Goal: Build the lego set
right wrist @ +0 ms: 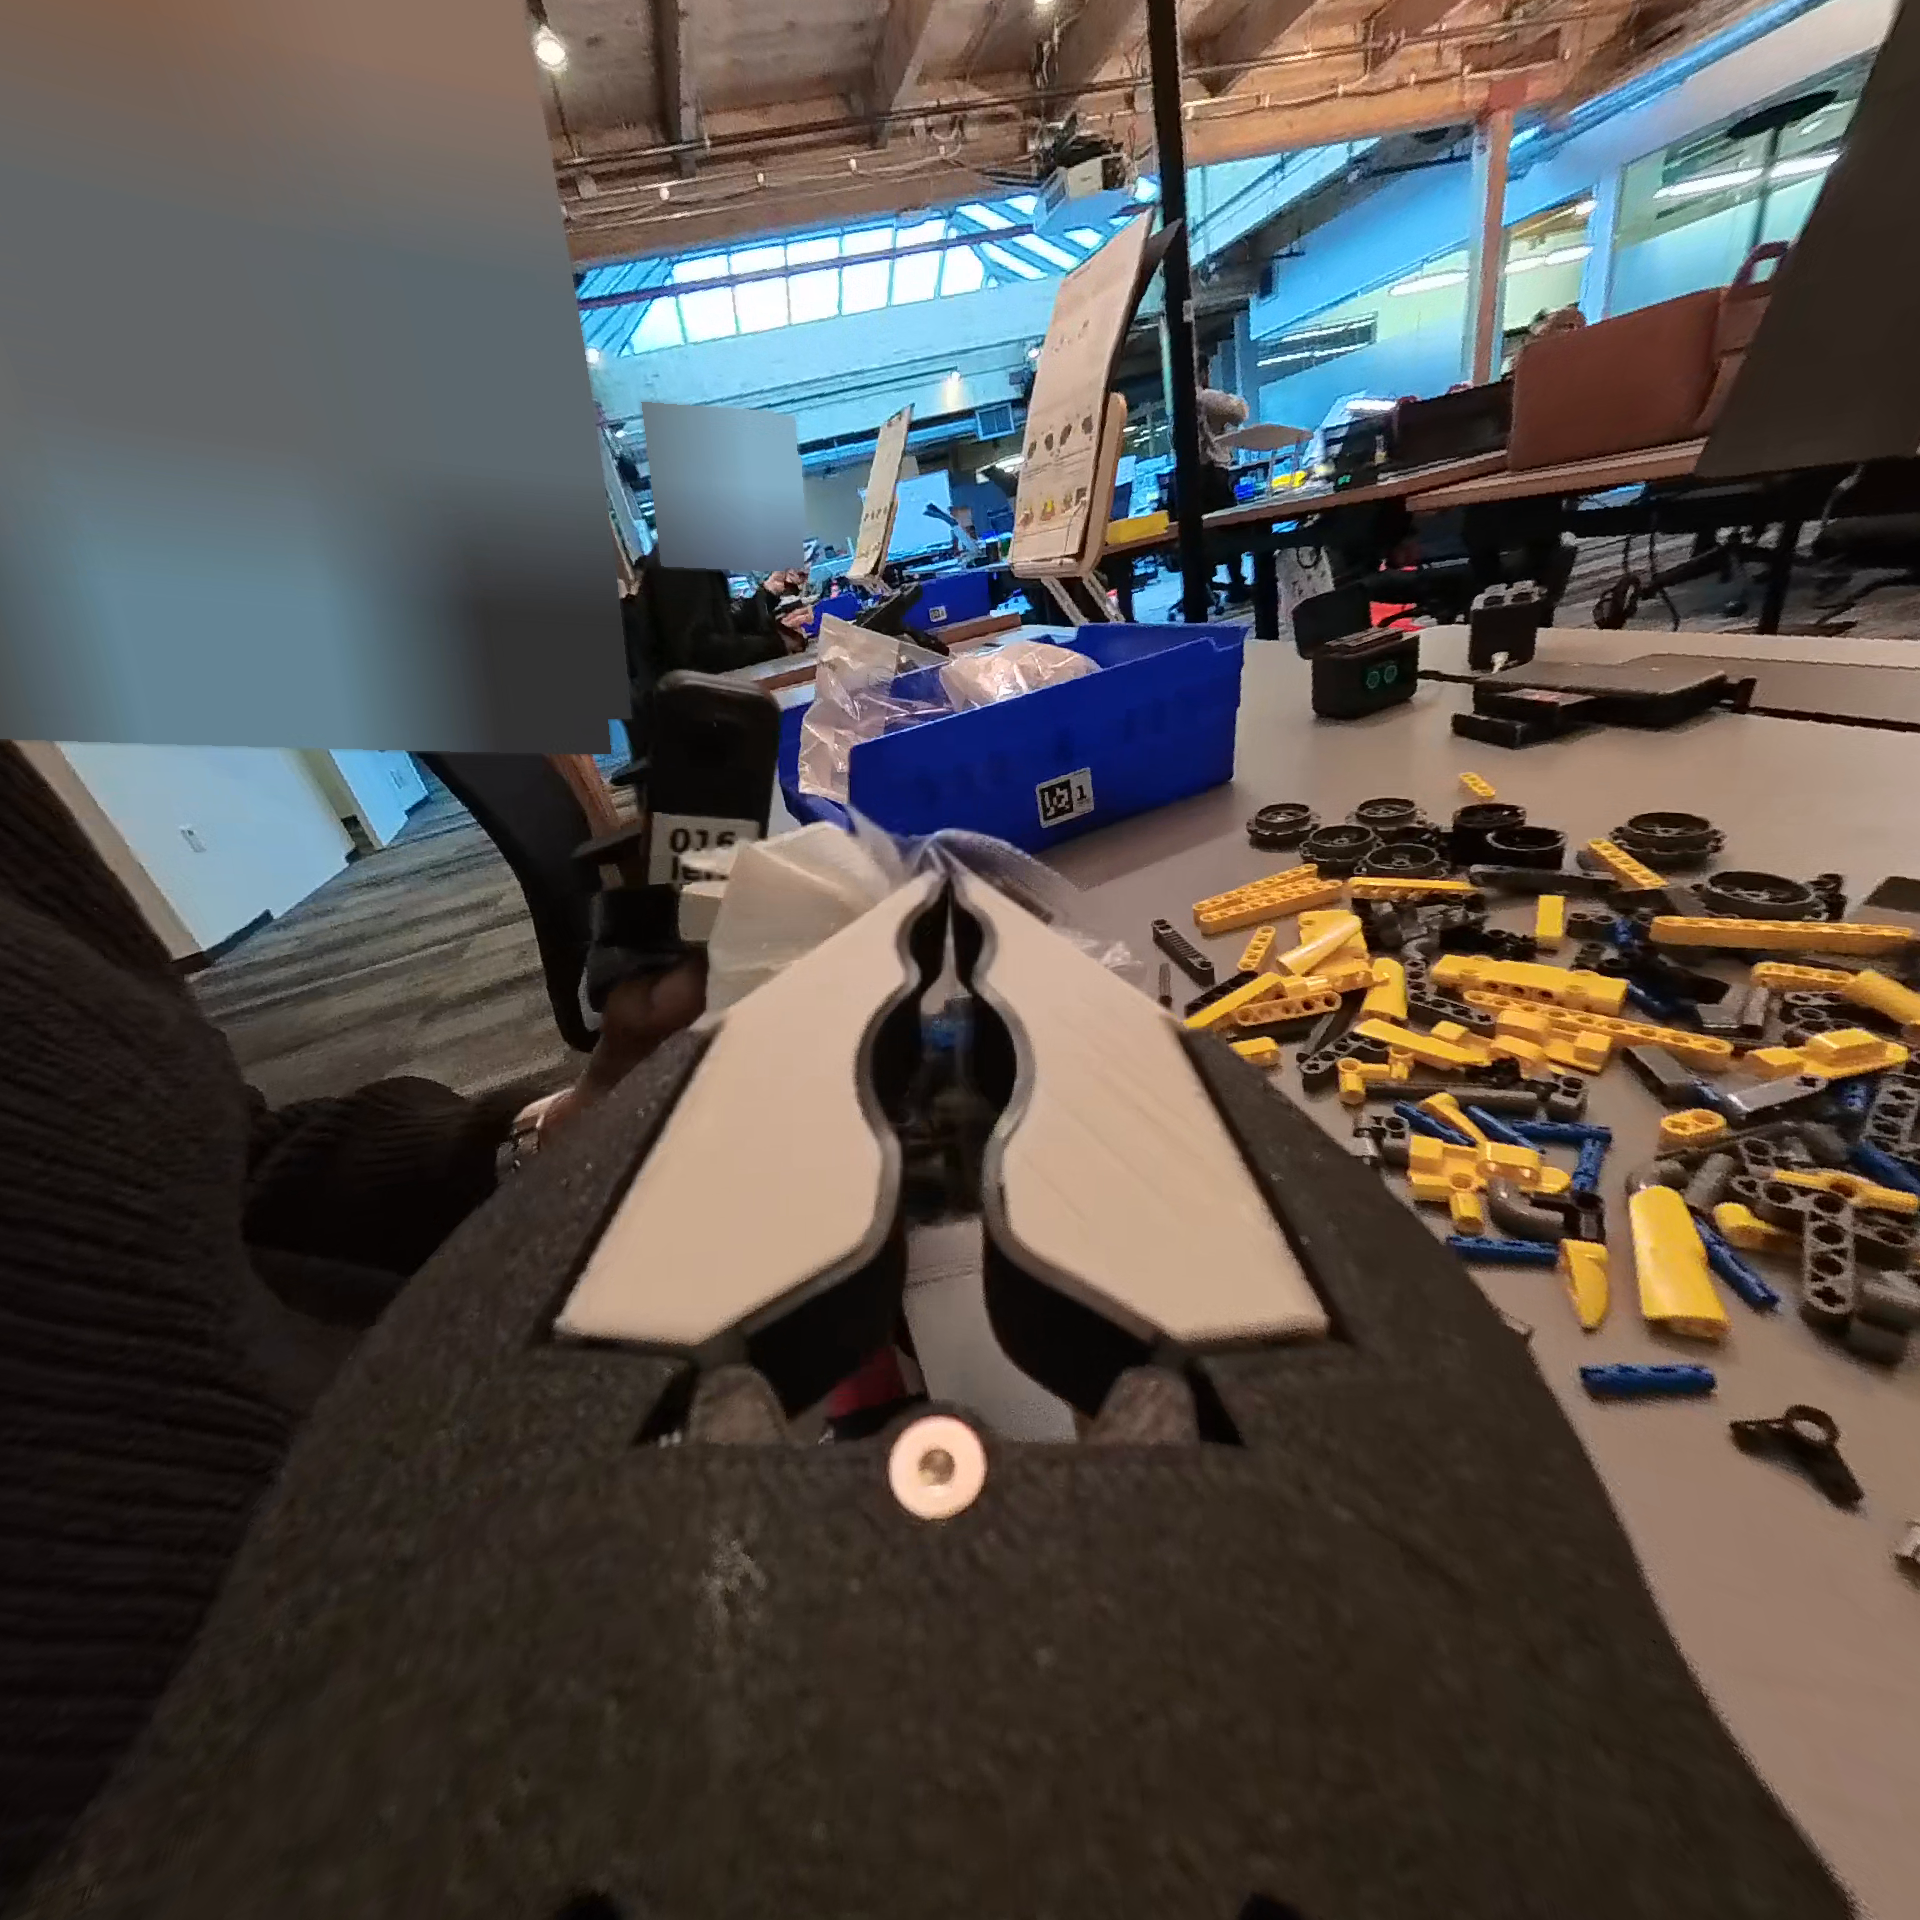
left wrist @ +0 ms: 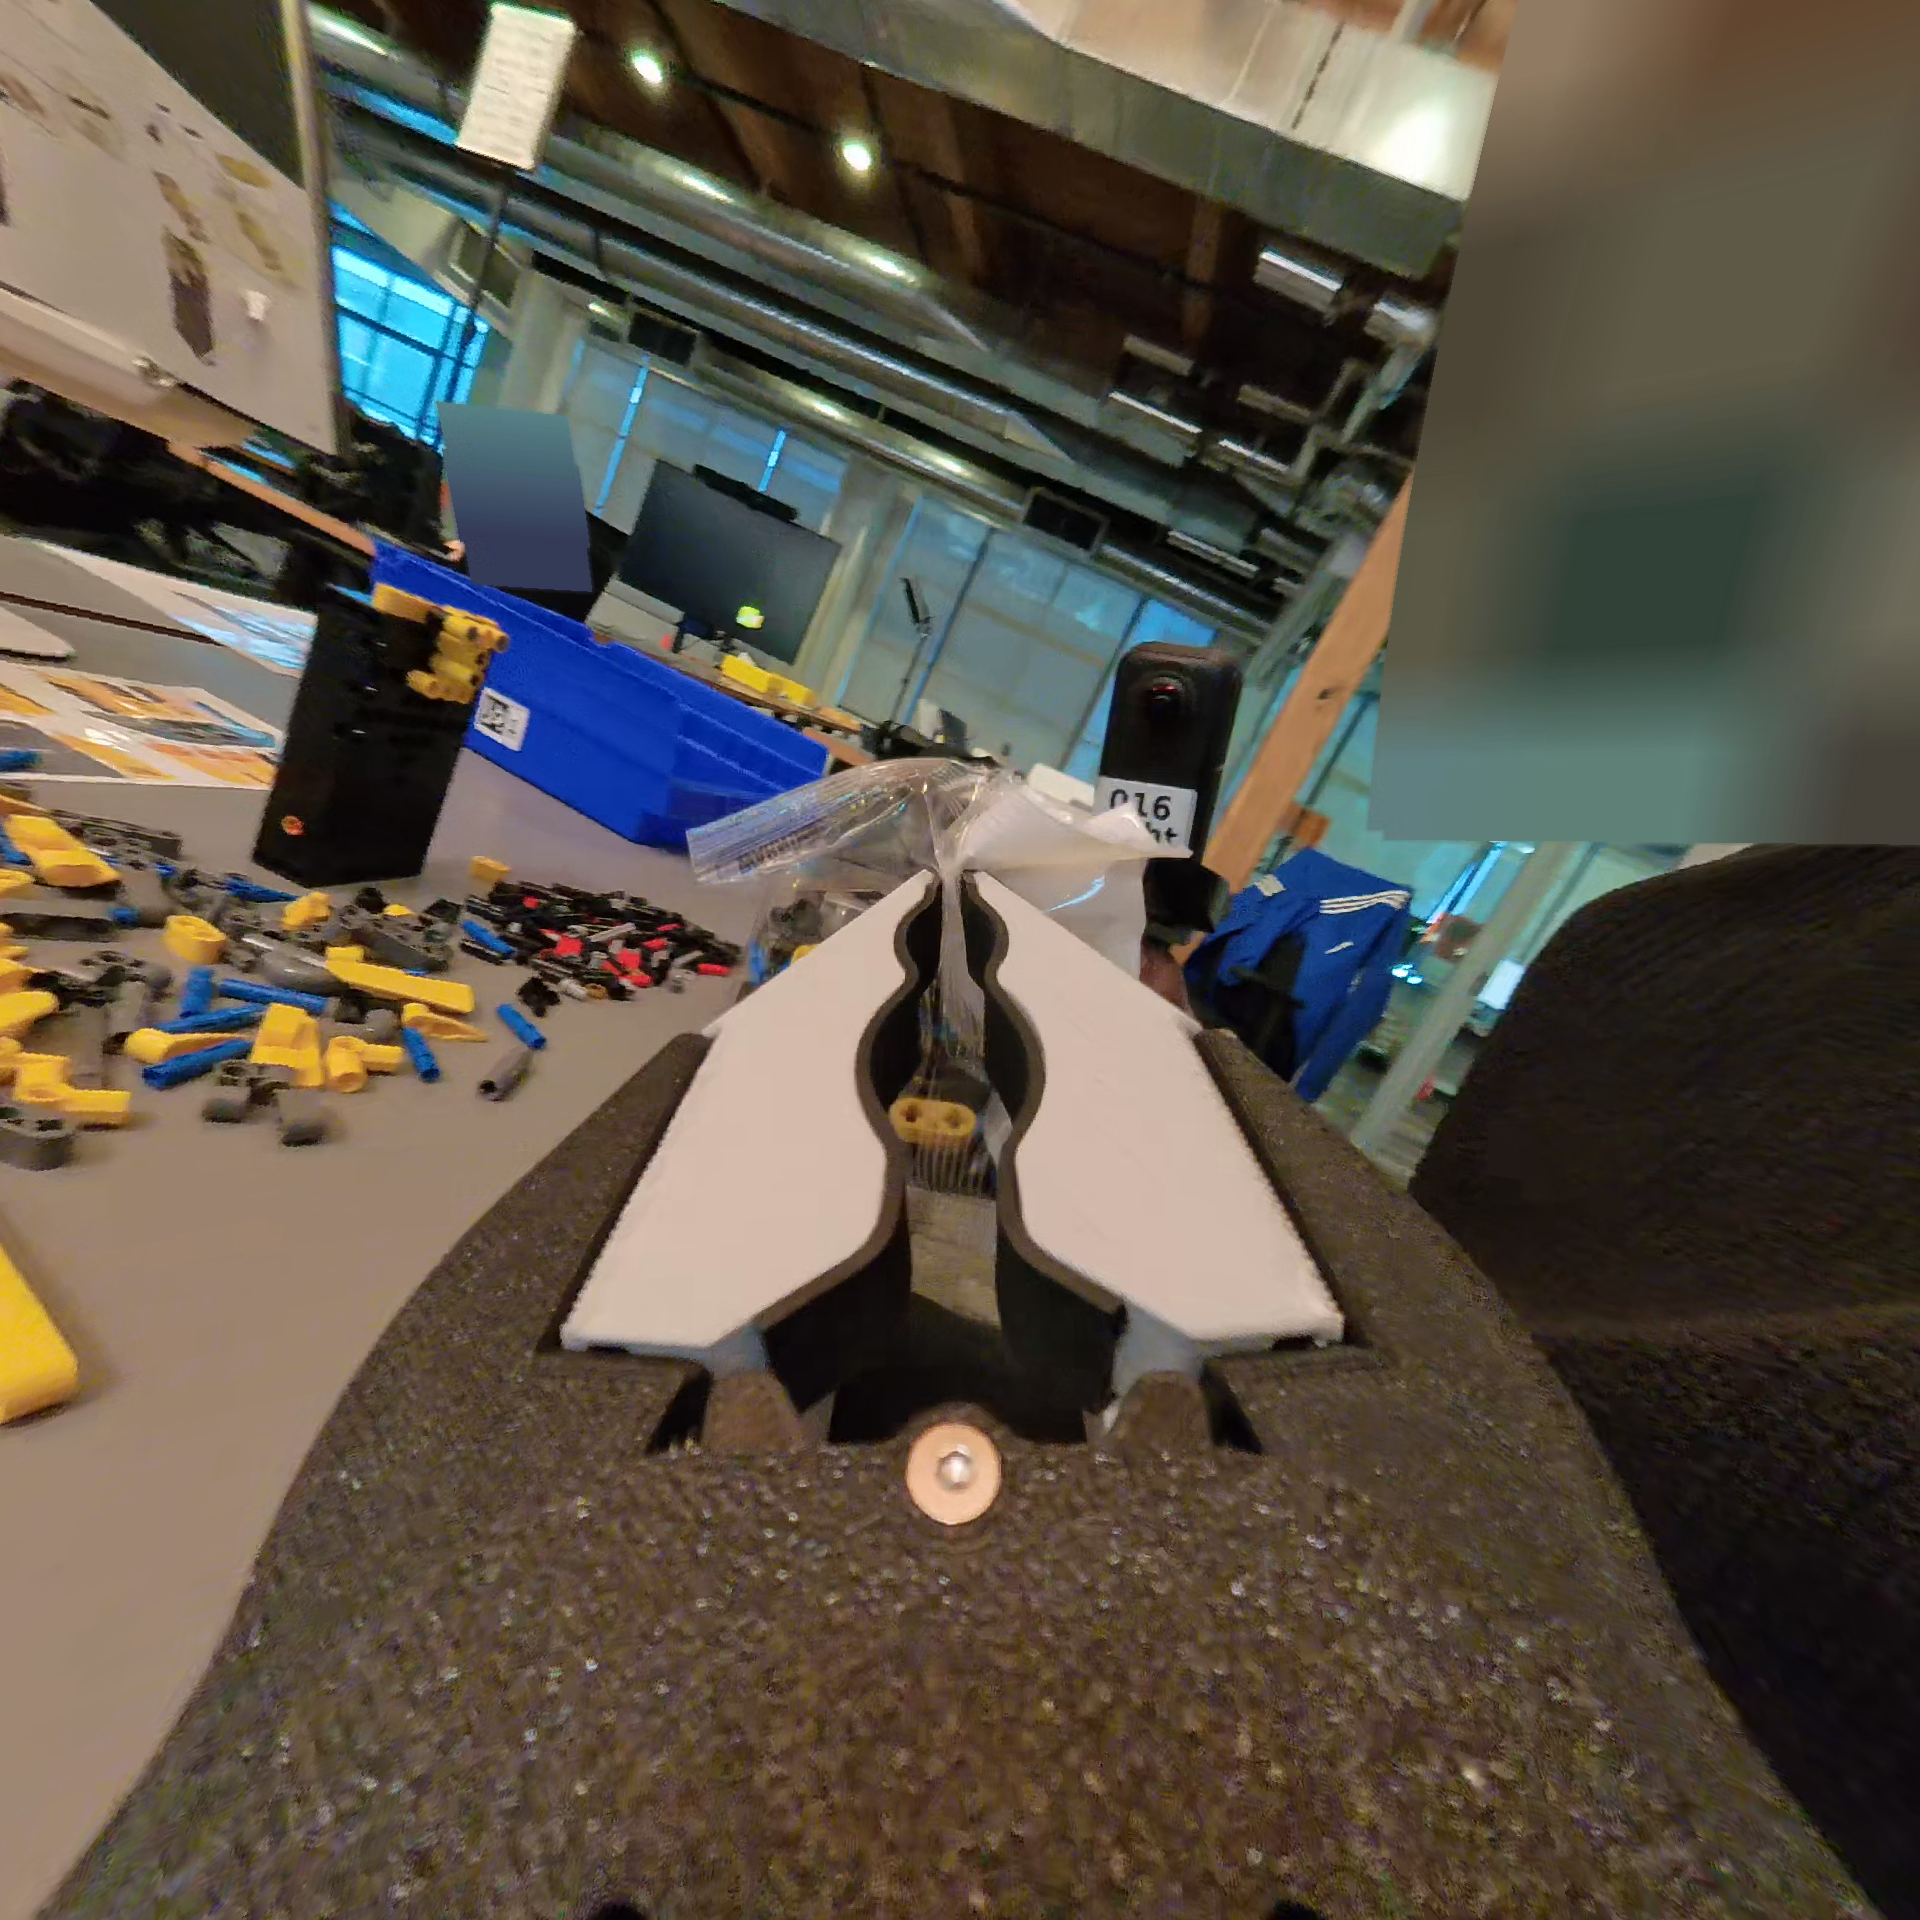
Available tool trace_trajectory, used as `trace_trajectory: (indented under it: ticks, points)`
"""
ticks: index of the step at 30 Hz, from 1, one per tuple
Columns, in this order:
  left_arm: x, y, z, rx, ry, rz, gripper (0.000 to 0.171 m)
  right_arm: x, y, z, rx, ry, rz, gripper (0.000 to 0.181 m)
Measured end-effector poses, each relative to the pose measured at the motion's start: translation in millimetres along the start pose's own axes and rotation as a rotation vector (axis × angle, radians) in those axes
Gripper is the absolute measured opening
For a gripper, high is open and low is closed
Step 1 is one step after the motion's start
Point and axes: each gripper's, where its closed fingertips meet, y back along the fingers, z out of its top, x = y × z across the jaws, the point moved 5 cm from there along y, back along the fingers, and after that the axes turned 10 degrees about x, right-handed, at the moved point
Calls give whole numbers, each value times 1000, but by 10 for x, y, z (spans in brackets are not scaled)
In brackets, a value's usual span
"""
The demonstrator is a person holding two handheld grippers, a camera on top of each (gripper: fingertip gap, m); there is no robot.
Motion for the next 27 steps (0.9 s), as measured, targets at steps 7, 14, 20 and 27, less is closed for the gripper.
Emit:
trace_trajectory:
  ticks: [7, 14, 20, 27]
  points:
    - [12, 9, 7, -6, 1, 10, 12, -5, 10, 0, 18, -16, -3, 0]
    - [98, 88, 36, -17, -26, 98, 20, -34, -23, -33, 66, -18, -48, 0]
    - [79, 93, 35, -5, -24, 89, 20, -63, -84, -99, 103, -39, -62, 0]
    - [69, 32, 14, 81, -154, 230, 8, -97, -143, -147, 118, -91, -61, 3]
